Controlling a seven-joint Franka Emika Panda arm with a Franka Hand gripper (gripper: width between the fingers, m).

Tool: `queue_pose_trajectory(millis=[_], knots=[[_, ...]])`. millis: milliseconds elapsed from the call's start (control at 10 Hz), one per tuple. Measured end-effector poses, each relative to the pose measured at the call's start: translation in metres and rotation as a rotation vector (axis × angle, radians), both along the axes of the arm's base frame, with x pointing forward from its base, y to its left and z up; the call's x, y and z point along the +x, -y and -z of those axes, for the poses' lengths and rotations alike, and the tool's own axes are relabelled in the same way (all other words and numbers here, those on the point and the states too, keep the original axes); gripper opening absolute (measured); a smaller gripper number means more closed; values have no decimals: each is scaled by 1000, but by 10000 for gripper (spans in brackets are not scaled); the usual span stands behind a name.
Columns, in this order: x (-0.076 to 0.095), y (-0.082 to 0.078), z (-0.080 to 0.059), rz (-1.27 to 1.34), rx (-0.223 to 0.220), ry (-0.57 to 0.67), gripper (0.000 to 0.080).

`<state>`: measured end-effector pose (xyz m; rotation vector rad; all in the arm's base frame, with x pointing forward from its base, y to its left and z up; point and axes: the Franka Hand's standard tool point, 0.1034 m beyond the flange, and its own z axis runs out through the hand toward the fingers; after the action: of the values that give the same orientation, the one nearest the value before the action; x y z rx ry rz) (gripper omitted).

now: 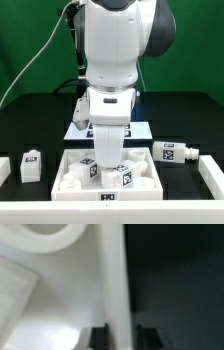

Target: Assemble one leg

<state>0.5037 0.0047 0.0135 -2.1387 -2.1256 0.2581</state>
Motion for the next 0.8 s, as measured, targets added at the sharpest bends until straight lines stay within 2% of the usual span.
queue_pose_trajectory(millis=[200,400,600,800], knots=[[3,-1,-1,-2,1,7,71],[13,-11,-2,-13,6,20,71],[17,-33,-3,-42,19,30,70],[15,-61,-2,-54,25,31,70]])
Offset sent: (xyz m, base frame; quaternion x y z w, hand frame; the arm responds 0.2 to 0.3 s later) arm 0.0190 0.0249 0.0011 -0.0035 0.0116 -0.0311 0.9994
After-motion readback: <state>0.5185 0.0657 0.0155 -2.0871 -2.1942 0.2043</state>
